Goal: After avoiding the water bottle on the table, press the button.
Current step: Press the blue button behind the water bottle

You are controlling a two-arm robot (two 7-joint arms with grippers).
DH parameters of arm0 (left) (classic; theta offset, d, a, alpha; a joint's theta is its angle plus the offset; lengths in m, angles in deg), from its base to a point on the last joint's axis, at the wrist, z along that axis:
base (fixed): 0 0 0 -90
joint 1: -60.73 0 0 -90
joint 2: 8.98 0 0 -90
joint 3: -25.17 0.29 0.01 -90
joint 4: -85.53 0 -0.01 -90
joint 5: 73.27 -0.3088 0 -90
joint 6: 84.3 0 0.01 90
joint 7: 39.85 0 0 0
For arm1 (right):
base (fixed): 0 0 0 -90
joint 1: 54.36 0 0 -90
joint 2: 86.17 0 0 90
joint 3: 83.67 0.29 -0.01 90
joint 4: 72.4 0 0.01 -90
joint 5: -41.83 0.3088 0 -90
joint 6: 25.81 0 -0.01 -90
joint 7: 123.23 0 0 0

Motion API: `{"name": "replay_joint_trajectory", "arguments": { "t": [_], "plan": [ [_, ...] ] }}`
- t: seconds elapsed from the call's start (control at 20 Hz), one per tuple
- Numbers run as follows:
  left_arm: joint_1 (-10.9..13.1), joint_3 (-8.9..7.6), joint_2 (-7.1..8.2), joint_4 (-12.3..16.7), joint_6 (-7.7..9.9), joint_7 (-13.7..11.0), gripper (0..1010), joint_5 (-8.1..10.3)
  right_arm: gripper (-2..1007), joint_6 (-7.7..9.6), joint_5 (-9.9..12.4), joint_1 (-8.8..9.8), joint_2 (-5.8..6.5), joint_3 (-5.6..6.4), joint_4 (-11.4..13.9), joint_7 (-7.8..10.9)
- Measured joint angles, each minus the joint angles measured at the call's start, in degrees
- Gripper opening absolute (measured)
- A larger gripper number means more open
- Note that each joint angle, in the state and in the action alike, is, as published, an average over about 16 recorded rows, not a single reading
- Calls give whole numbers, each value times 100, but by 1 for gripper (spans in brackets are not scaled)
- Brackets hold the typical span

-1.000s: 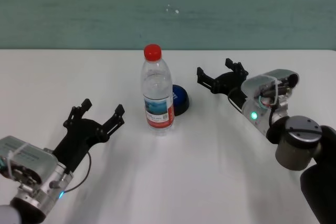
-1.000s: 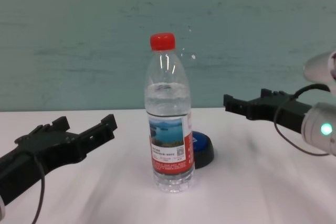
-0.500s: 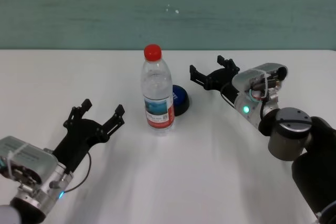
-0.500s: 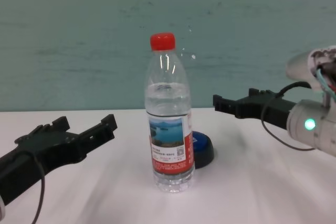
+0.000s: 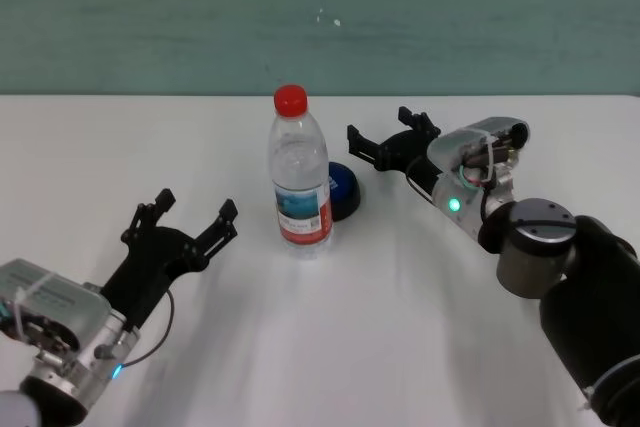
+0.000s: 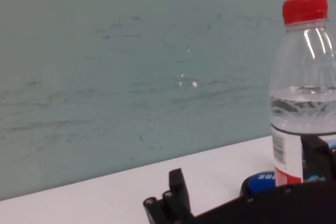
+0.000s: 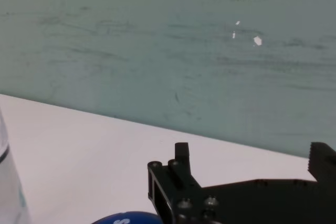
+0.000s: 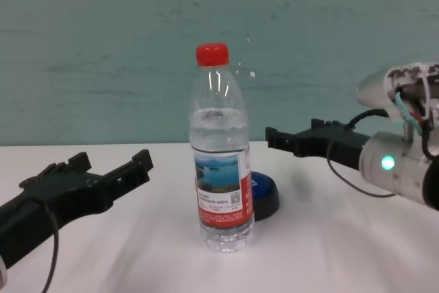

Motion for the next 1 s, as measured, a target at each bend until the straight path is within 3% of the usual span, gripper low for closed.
{"name": "replay_joint_trajectory", "arguments": {
  "t": [1.0],
  "plan": [
    [0,0,0,0,0,0,1010,0,1004,-224,-99,-329,-280,-65,-808,-22]
  ]
}}
